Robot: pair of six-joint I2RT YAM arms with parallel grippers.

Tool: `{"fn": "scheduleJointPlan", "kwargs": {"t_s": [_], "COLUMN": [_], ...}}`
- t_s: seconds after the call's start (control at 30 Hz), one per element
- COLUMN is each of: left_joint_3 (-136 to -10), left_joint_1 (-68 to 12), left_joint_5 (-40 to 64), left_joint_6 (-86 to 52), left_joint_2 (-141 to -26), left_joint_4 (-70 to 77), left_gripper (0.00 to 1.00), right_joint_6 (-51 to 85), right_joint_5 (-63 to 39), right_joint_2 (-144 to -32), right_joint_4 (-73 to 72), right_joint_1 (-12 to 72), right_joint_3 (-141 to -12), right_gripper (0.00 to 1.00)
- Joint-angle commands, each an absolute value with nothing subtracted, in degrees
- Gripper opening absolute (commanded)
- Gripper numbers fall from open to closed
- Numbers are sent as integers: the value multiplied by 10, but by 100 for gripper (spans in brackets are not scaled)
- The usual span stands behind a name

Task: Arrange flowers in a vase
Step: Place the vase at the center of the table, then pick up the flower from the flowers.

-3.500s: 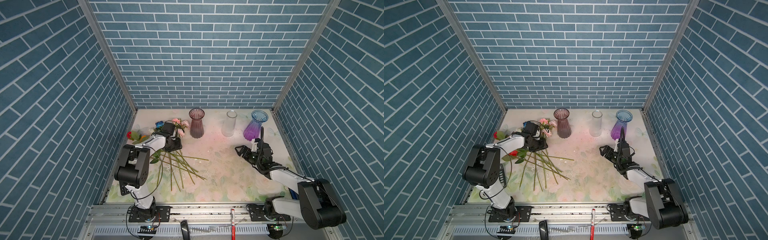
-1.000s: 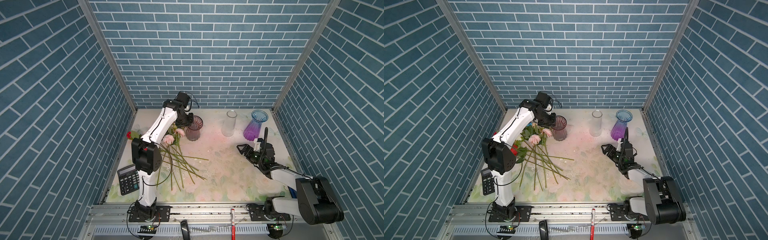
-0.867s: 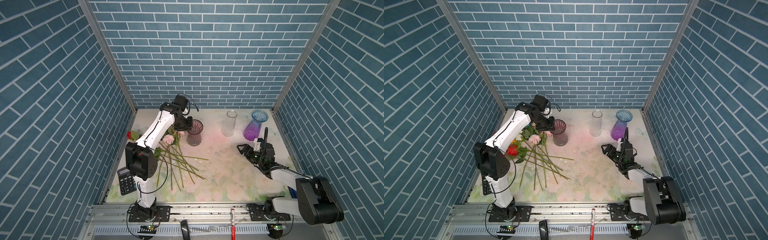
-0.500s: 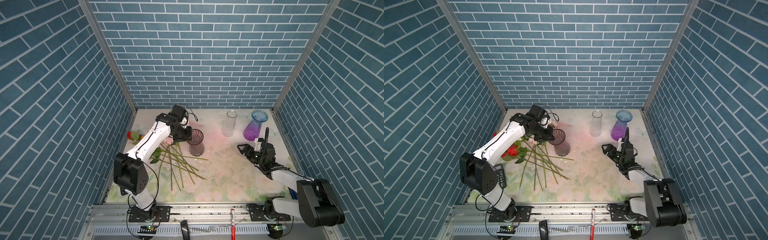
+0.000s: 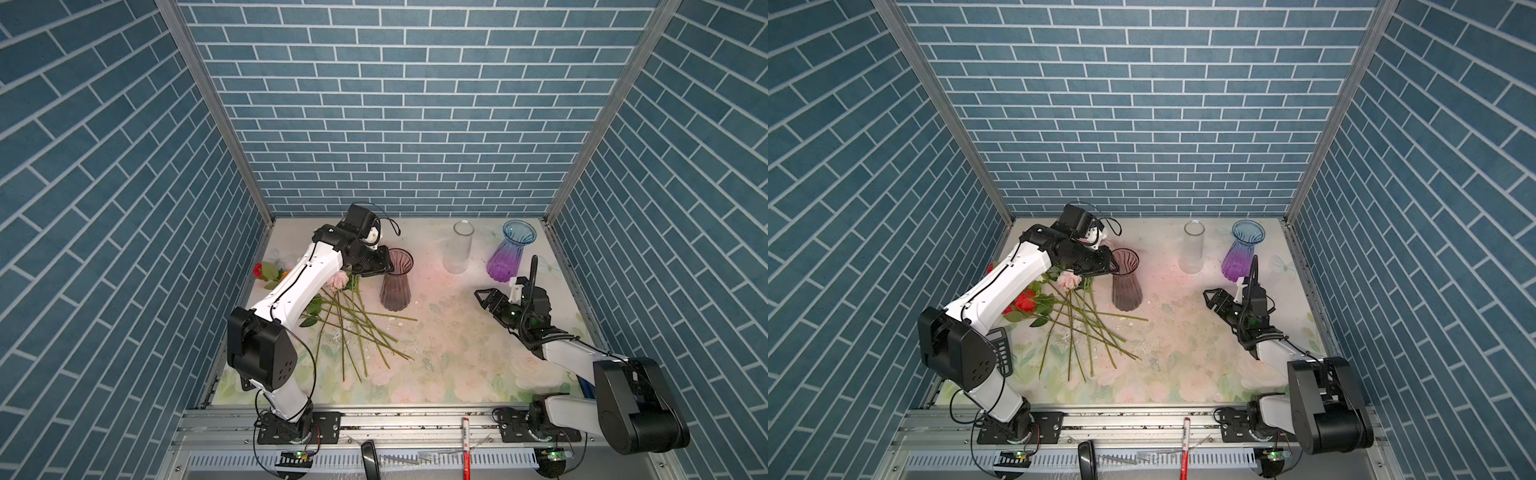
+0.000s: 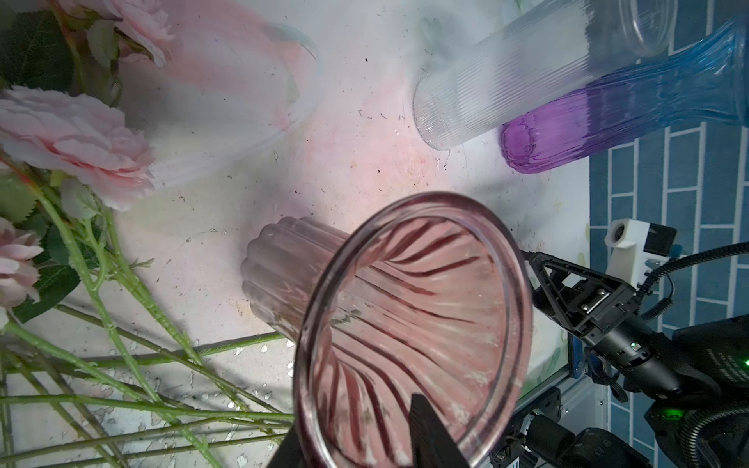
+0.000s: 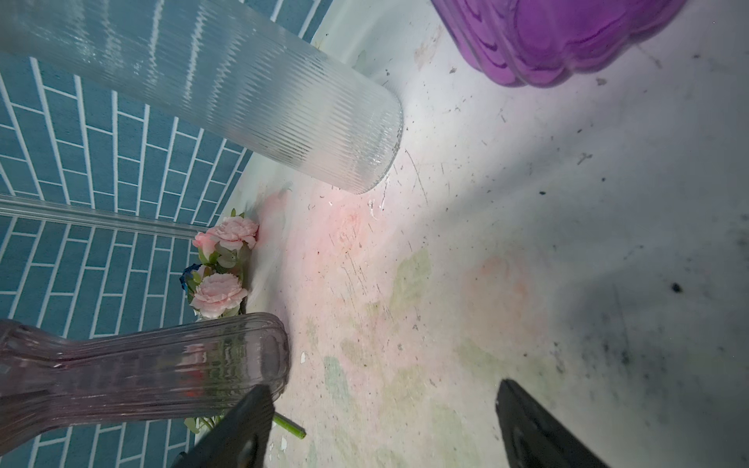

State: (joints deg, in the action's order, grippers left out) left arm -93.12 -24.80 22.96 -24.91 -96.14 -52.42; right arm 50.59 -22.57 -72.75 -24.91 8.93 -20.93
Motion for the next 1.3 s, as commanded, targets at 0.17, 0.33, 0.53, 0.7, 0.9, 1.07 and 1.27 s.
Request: {"fn": "scheduleJointPlan", "kwargs": {"t_s": [0.17,0.33,0.53,0.7,0.9,1.07,1.27], "left_joint_3": [-992,-918,-725,-608,-578,-590,-607], "left_joint_1": [-252,-249,-195,-120,-110,-110,-110], "left_joint_5": [234,190,190,254,259,259,251], "left_joint_6": [-240,-224,-242,-239,-215,-214,-227], "left_joint_2": [-920,-818,-716,-729,-793,-857,-917], "left_joint_4": [-508,-460,-384,-323,-273,-248,-249], "left_gripper": [58,67,71,66,60,59,56], "right_joint_6": [521,518,518,518,517,517,518], "right_joint_5": [-232,-248,-263,-274,-272,-272,-271], "right_joint_2": [-730,-747,-781,-808,-805,-809,-805], "right_joint_4": [-261,-265,-266,-265,-263,-263,-265], "right_joint_1": [87,87,87,87,87,87,87], "right_joint_3": [-205,-214,-233,-249,-249,-250,-246], "right_gripper": [88,88,86,85,84,84,84]}}
